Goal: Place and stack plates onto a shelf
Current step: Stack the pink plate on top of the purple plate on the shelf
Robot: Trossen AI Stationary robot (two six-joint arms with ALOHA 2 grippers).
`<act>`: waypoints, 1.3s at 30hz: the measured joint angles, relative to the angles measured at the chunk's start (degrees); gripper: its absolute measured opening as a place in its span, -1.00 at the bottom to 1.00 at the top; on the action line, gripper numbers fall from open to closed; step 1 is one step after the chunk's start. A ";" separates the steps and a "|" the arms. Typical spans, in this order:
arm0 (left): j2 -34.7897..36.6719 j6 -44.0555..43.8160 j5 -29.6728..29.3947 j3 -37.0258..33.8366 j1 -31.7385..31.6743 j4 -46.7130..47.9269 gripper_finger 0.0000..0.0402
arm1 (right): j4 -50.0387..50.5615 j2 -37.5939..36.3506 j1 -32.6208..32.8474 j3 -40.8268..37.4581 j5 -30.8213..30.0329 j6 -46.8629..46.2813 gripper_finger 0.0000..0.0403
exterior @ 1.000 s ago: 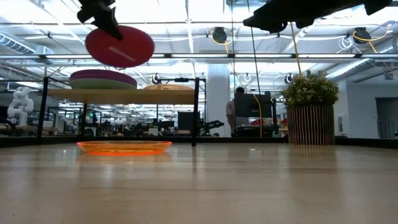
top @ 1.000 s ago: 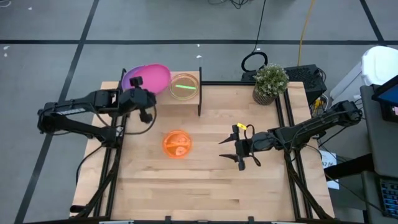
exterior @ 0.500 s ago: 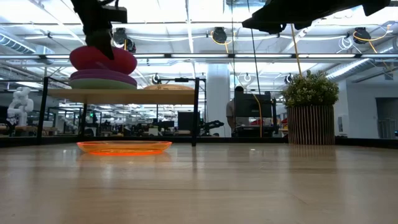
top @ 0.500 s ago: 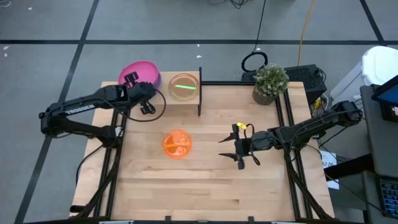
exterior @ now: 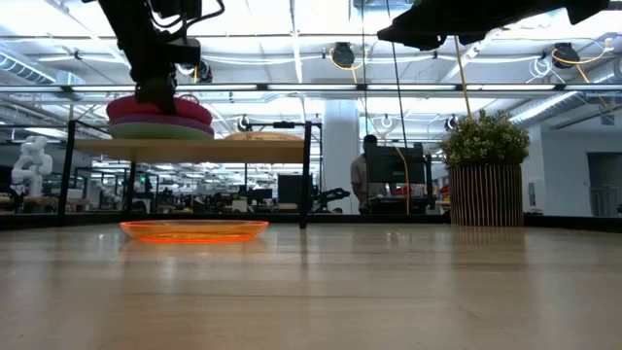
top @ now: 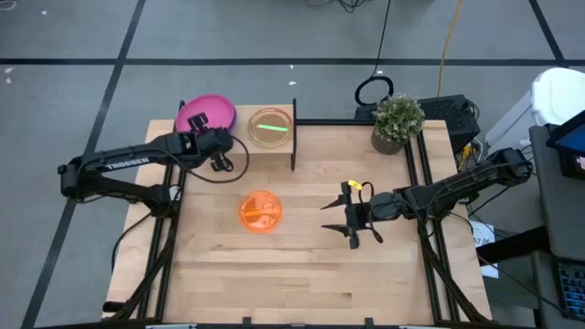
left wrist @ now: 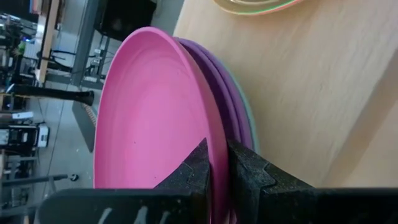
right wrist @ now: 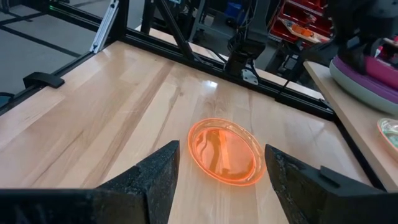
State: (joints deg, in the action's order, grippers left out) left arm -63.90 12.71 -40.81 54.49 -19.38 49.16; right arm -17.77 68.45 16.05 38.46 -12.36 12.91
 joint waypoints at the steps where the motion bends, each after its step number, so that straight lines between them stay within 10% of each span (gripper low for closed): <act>1: 0.00 -0.04 -0.24 -0.29 0.00 -0.27 -0.79 | -0.22 0.00 0.00 0.00 0.00 0.00 0.07; 8: 0.21 -1.89 -3.97 -0.52 0.00 -1.42 -0.70 | -0.42 0.00 -0.02 0.00 -0.02 0.00 0.07; 30: 0.37 -1.92 -2.31 -0.52 1.09 -5.47 0.49 | -0.40 0.00 -0.02 0.00 -0.02 -0.03 0.07; 39: 4.35 -0.74 -2.15 -0.52 1.53 -6.15 0.60 | -0.40 0.00 -0.02 0.00 -0.02 -0.17 0.07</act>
State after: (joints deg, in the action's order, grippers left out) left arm -59.55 11.97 -42.97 53.98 -17.84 43.02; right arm -18.17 68.45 16.03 38.46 -12.38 12.73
